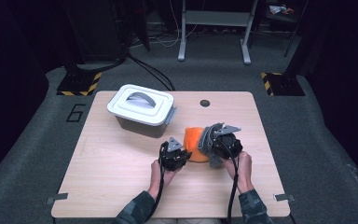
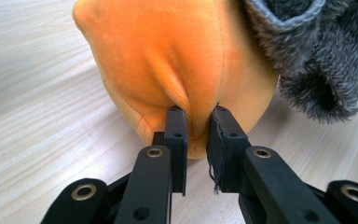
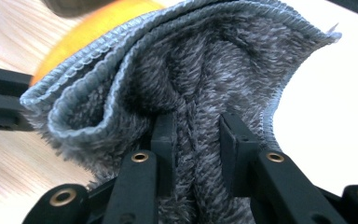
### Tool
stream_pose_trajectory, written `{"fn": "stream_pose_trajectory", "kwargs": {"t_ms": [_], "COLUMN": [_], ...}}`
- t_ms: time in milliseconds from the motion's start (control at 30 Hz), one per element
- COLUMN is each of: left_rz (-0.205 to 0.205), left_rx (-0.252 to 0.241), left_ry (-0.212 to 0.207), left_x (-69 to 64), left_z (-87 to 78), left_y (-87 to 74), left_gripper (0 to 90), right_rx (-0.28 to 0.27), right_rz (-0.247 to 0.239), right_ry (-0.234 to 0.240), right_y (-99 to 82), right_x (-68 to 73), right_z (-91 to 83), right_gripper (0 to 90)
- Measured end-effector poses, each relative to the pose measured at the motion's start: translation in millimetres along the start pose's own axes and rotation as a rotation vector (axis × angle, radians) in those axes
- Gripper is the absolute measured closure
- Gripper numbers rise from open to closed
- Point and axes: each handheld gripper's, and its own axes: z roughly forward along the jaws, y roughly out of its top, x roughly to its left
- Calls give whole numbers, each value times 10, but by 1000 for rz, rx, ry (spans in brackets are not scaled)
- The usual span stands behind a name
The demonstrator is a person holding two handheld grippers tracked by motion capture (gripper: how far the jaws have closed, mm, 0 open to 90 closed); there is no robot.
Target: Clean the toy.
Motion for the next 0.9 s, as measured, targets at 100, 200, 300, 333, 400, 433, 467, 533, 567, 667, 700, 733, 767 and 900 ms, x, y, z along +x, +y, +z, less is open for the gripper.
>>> {"fn": "stream_pose_trajectory", "kwargs": {"t_ms": [100, 200, 300, 333, 400, 433, 467, 533, 567, 667, 700, 733, 767, 900], "left_rz": [-2, 2, 1, -1, 1, -2, -3, 0, -3, -6, -6, -5, -3, -3], "left_rx": [1, -1, 1, 2, 4, 3, 5, 5, 5, 6, 2, 0, 0, -4], "left_ry": [-2, -4, -3, -3, -4, -4, -6, -4, -3, -3, -2, -1, -4, -2], "left_x": [8, 9, 13, 14, 19, 18, 19, 20, 20, 33, 37, 39, 41, 29], "left_z": [1, 6, 5, 5, 4, 5, 5, 5, 6, 5, 4, 2, -1, -1], "left_y": [-3, -4, -3, -4, -4, -5, -4, -4, -6, -10, -10, -10, -8, -6], "left_gripper": [782, 782, 782, 782, 782, 782, 782, 782, 782, 782, 782, 782, 782, 782], "right_rx": [13, 22, 46, 47, 54, 62, 66, 89, 94, 128, 131, 124, 121, 66], "right_rz": [5, 13, 24, 28, 29, 32, 38, 47, 47, 67, 73, 80, 87, 102], "right_ry": [-8, -14, -25, -25, -35, -37, -36, -42, -43, -41, -35, -30, -32, -37], "right_y": [-42, -90, -127, -140, -169, -193, -202, -242, -258, -328, -338, -343, -338, -251], "right_x": [-51, -102, -149, -168, -198, -220, -224, -265, -277, -336, -349, -367, -377, -395], "right_z": [19, 49, 83, 97, 128, 153, 161, 202, 221, 315, 324, 323, 299, 85], "right_gripper": [698, 698, 700, 701, 703, 703, 705, 707, 707, 708, 708, 709, 710, 712]}}
